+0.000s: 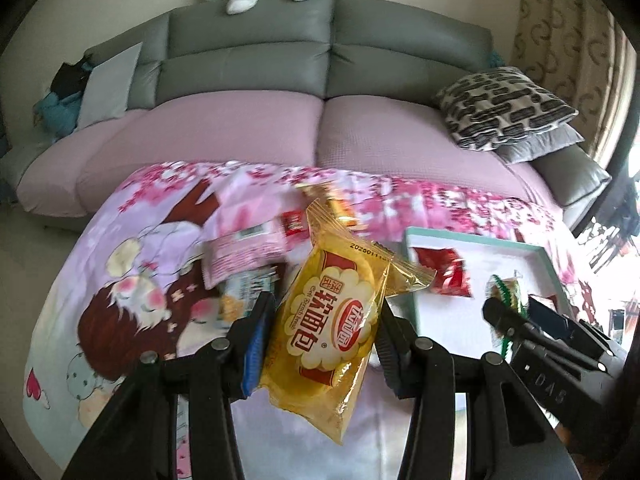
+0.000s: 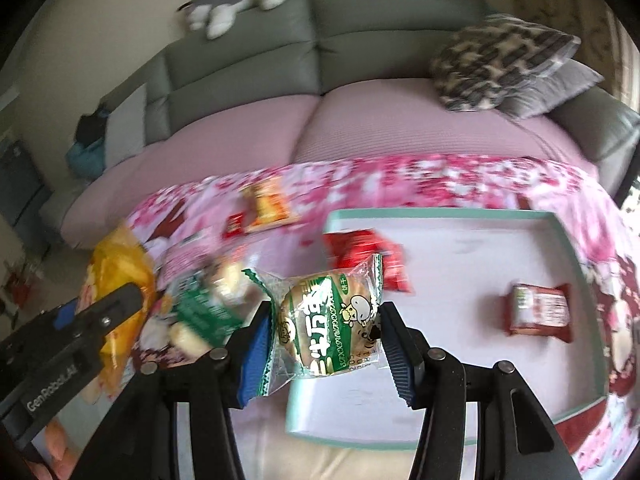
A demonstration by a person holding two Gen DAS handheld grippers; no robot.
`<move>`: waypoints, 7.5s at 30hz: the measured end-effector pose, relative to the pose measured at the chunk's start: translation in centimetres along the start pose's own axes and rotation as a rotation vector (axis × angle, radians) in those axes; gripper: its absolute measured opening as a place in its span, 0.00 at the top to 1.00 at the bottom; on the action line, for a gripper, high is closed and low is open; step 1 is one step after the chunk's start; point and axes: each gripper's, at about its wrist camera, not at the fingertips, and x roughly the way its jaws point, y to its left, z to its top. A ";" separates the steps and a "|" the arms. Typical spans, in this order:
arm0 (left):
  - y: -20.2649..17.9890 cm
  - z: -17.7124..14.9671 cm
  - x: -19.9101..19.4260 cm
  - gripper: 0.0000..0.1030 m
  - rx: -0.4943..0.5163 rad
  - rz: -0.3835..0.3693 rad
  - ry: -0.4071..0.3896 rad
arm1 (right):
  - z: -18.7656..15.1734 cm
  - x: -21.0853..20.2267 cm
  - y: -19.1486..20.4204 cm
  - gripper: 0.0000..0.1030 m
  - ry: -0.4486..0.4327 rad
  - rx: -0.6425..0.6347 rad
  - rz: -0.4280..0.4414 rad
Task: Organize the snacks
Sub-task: 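Lift both snacks and carry them over the tray, then lower the yellow bread bag into the tray and open the left gripper, then lower the green-wrapped bun into the tray and open the right gripper, then move both tools back over the snack pile, then grasp the green biscuit pack with the right gripper and lift it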
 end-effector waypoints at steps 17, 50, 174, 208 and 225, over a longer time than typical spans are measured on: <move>-12.4 -1.5 2.1 0.52 0.248 -0.124 0.026 | -1.0 -4.7 -14.9 0.46 -0.039 0.287 -0.282; -15.4 -4.0 8.6 0.52 0.285 -0.077 0.161 | -3.8 -0.1 -19.4 0.46 0.141 0.354 -0.311; 15.5 -2.8 2.5 0.00 -0.357 0.250 0.097 | -1.8 4.5 3.4 0.00 0.098 -0.105 -0.061; 15.5 -3.2 7.9 0.00 -0.380 0.155 0.256 | -4.2 11.5 14.6 0.40 0.126 -0.471 -0.017; 11.8 -2.4 8.1 0.00 -0.307 0.067 0.266 | -3.6 9.7 11.9 0.62 0.137 -0.291 0.114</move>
